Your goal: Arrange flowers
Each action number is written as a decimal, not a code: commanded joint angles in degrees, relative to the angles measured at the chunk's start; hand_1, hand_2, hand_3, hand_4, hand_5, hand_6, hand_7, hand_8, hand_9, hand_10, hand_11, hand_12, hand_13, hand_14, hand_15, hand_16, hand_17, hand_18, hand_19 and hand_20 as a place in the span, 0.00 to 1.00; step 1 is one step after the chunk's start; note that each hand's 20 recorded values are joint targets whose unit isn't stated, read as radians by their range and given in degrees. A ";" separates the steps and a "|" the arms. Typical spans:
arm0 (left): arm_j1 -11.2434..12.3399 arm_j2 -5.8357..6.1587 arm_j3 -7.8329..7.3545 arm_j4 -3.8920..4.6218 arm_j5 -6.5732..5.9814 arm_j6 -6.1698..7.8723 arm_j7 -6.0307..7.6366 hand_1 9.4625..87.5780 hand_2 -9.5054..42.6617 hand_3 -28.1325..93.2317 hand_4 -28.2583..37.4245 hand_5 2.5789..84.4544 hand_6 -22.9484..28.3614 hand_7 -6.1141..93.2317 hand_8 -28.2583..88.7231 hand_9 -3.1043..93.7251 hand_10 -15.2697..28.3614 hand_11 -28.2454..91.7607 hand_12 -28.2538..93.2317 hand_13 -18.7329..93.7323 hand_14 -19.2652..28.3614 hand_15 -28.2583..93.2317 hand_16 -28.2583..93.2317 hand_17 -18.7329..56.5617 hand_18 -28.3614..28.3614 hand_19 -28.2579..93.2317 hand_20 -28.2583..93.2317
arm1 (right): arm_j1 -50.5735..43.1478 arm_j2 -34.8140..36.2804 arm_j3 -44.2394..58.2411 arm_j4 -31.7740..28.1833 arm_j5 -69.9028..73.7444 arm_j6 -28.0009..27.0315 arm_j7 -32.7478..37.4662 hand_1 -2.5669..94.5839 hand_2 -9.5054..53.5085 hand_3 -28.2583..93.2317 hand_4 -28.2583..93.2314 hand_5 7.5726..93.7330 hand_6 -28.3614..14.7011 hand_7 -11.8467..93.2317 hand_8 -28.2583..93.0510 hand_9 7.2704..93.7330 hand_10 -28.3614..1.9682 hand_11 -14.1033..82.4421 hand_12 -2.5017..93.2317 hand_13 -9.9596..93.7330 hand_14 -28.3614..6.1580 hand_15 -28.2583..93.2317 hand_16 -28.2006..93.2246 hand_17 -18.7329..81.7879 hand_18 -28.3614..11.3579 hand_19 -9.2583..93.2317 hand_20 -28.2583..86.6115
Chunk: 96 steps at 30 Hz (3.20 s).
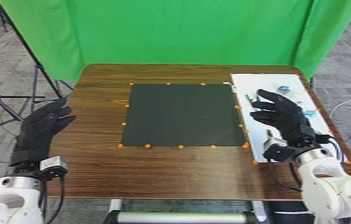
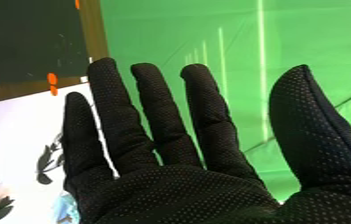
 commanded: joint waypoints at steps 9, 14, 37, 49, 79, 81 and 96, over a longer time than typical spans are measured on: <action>2.80 0.07 -1.84 -1.16 -0.47 0.85 1.59 0.22 0.17 0.90 0.07 0.41 0.57 0.26 0.14 0.37 0.76 0.51 0.32 0.35 0.89 0.71 0.14 0.09 0.85 0.65 0.32 | -1.83 1.80 -2.87 -5.63 -16.72 12.27 7.03 0.18 0.27 0.91 0.00 0.38 0.57 0.38 0.09 0.48 0.36 0.47 0.21 0.49 0.29 0.68 0.33 0.29 0.18 0.72 0.43; 3.93 0.13 -2.53 -1.64 -0.90 1.28 2.35 0.22 0.18 0.90 0.07 0.41 0.57 0.26 0.14 0.37 0.76 0.51 0.32 0.35 0.89 0.71 0.14 0.09 0.85 0.65 0.33 | 0.18 8.09 -10.30 -8.07 -30.89 24.89 19.37 0.23 0.22 0.89 0.01 0.46 0.50 0.39 0.09 0.53 0.32 0.62 0.23 0.58 0.35 0.80 0.34 0.38 0.16 0.83 0.45; 4.24 0.90 -2.48 -2.14 -1.52 1.79 3.59 0.22 0.18 0.90 0.07 0.41 0.57 0.27 0.13 0.37 0.76 0.51 0.32 0.36 0.89 0.71 0.14 0.09 0.85 0.65 0.32 | -2.43 13.75 -19.11 -8.80 -68.39 18.78 42.32 0.31 0.09 0.84 0.03 0.59 0.45 0.44 0.12 0.61 0.29 0.72 0.27 0.69 0.39 0.86 0.38 0.52 0.11 1.00 0.30; 4.05 1.05 -2.16 -2.06 -1.87 1.85 4.12 0.22 0.19 0.90 0.06 0.41 0.57 0.27 0.13 0.37 0.76 0.51 0.32 0.36 0.89 0.71 0.14 0.09 0.85 0.65 0.32 | -2.12 13.94 -21.04 -7.21 -70.56 15.91 42.98 0.32 0.08 0.84 0.03 0.60 0.44 0.43 0.12 0.61 0.28 0.72 0.27 0.69 0.38 0.86 0.38 0.52 0.10 1.00 0.30; 2.96 0.90 -1.24 -1.93 -1.92 1.68 4.71 0.22 0.20 0.90 0.06 0.41 0.57 0.27 0.13 0.37 0.76 0.51 0.32 0.36 0.90 0.71 0.14 0.09 0.85 0.65 0.32 | -0.16 14.36 -24.83 -2.17 -76.49 10.81 46.23 0.32 0.07 0.84 0.03 0.59 0.44 0.44 0.13 0.59 0.25 0.72 0.27 0.68 0.37 0.86 0.38 0.52 0.09 1.00 0.30; 3.52 1.07 -1.37 -2.10 -2.11 1.80 5.03 0.22 0.20 0.90 0.06 0.41 0.57 0.27 0.13 0.37 0.76 0.51 0.32 0.35 0.90 0.71 0.14 0.09 0.85 0.65 0.32 | 0.00 14.33 -25.02 -1.82 -76.63 10.57 46.36 0.32 0.07 0.84 0.03 0.59 0.44 0.44 0.13 0.59 0.25 0.72 0.27 0.68 0.37 0.86 0.38 0.52 0.09 1.00 0.30; 3.35 0.68 -1.37 -2.01 -1.91 1.41 4.64 0.22 0.20 0.91 0.06 0.41 0.57 0.27 0.13 0.37 0.76 0.51 0.32 0.35 0.90 0.71 0.14 0.09 0.85 0.65 0.32 | 1.12 14.01 -27.98 1.28 -81.22 3.81 47.99 0.34 0.06 0.84 0.03 0.60 0.43 0.44 0.13 0.59 0.24 0.72 0.27 0.69 0.38 0.86 0.37 0.52 0.09 1.00 0.30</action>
